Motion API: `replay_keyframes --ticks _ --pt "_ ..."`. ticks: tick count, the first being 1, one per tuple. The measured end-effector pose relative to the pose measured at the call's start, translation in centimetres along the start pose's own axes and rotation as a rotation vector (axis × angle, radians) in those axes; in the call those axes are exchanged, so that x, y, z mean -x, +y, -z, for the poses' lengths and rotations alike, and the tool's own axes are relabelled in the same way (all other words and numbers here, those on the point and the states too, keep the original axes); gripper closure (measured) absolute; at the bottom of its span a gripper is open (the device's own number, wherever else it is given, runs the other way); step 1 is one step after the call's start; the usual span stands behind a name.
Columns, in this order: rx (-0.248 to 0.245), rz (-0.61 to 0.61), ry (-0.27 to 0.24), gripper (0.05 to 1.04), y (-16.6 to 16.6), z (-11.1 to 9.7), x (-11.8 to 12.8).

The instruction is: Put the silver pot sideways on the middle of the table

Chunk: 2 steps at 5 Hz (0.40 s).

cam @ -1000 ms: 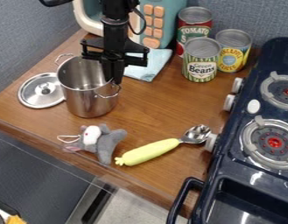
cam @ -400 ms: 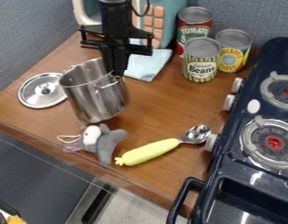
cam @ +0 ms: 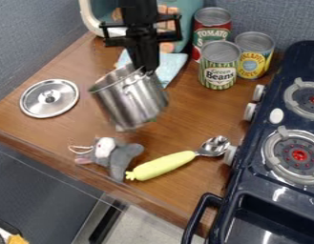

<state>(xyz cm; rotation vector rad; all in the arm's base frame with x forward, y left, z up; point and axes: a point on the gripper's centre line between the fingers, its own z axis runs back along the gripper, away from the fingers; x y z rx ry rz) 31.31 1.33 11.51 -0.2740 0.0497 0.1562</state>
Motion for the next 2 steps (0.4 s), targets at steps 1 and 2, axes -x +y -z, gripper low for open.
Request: replay_keyframes --ticks 1,2 --pt "0.263 0.151 0.092 1.025 -0.57 1.13 -0.24" --pt "0.489 0.192 0.124 1.025 -0.02 1.54 -0.39"
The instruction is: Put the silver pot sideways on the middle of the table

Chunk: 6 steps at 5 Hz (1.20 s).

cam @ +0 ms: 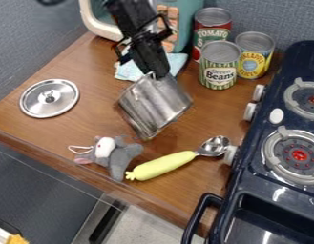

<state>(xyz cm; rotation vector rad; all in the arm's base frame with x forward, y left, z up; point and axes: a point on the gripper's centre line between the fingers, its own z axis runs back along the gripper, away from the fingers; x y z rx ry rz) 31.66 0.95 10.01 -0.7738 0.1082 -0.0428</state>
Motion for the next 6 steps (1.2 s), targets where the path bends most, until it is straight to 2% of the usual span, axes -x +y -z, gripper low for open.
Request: replay_keyframes --ticks 1,2,3,4,5,6 --pt "0.093 0.080 0.018 1.026 0.9 0.1 0.4" --pt "0.090 0.129 0.025 1.026 1.7 0.0 0.8" --pt "0.045 0.131 0.034 1.027 2.1 -0.2 1.1" --pt "-0.045 0.145 0.027 1.011 2.3 -0.6 1.1" --pt "-0.127 0.132 0.029 0.843 2.6 -0.9 1.1" --pt "-0.141 0.110 0.028 0.564 2.9 -0.9 1.1"
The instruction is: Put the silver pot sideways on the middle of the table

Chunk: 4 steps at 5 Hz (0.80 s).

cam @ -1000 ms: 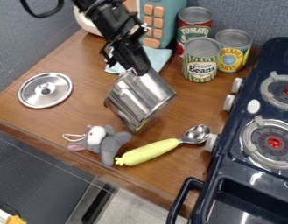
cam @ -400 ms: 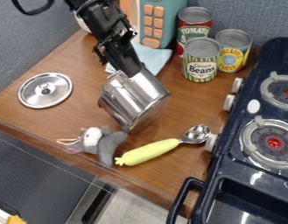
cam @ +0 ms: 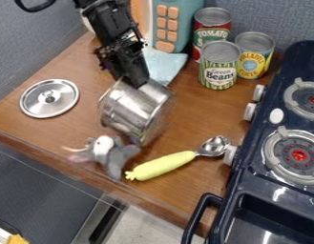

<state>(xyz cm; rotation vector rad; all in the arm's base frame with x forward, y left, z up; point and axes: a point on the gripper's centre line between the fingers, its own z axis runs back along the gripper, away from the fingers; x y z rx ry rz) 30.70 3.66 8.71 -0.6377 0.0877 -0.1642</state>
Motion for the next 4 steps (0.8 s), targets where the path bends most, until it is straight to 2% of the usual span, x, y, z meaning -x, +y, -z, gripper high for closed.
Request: replay_keyframes --ticks 1,2,3,4 --pt "0.004 -0.007 0.004 0.234 -0.03 -0.03 0.09" --pt "0.001 -0.007 0.009 0.078 -0.02 0.00 0.14" --pt "-0.012 -0.030 0.010 0.082 0.19 0.00 0.15" --pt "-0.174 -0.103 -0.025 0.083 0.00 -0.75 0.23"
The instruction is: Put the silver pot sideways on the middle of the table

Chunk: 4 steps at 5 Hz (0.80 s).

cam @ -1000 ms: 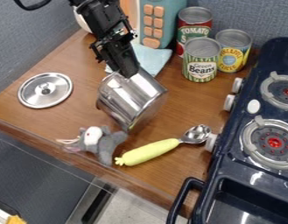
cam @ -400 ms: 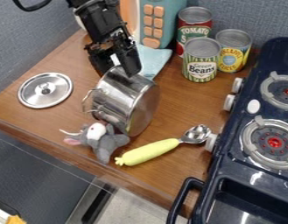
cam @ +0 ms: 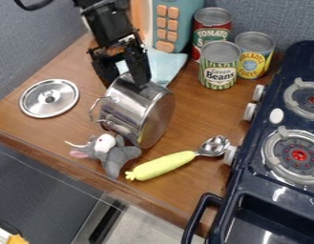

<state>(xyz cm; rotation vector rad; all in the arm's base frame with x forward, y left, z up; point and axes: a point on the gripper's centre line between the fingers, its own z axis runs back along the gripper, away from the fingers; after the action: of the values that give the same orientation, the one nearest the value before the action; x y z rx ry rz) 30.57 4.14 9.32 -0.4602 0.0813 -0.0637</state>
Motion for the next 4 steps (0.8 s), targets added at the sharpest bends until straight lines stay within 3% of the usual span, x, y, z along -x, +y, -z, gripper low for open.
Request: replay_keyframes --ticks 1,2,3,4 --pt "-0.239 -0.191 -0.199 0.083 -0.3 -3.9 0.8" --pt "-0.418 -0.342 -0.245 0.083 -0.8 -4.7 0.9" --pt "-0.505 -0.387 -0.230 0.083 -0.7 -4.5 1.2" --pt "-0.508 -0.311 -0.193 0.083 -1.5 -4.1 1.3"
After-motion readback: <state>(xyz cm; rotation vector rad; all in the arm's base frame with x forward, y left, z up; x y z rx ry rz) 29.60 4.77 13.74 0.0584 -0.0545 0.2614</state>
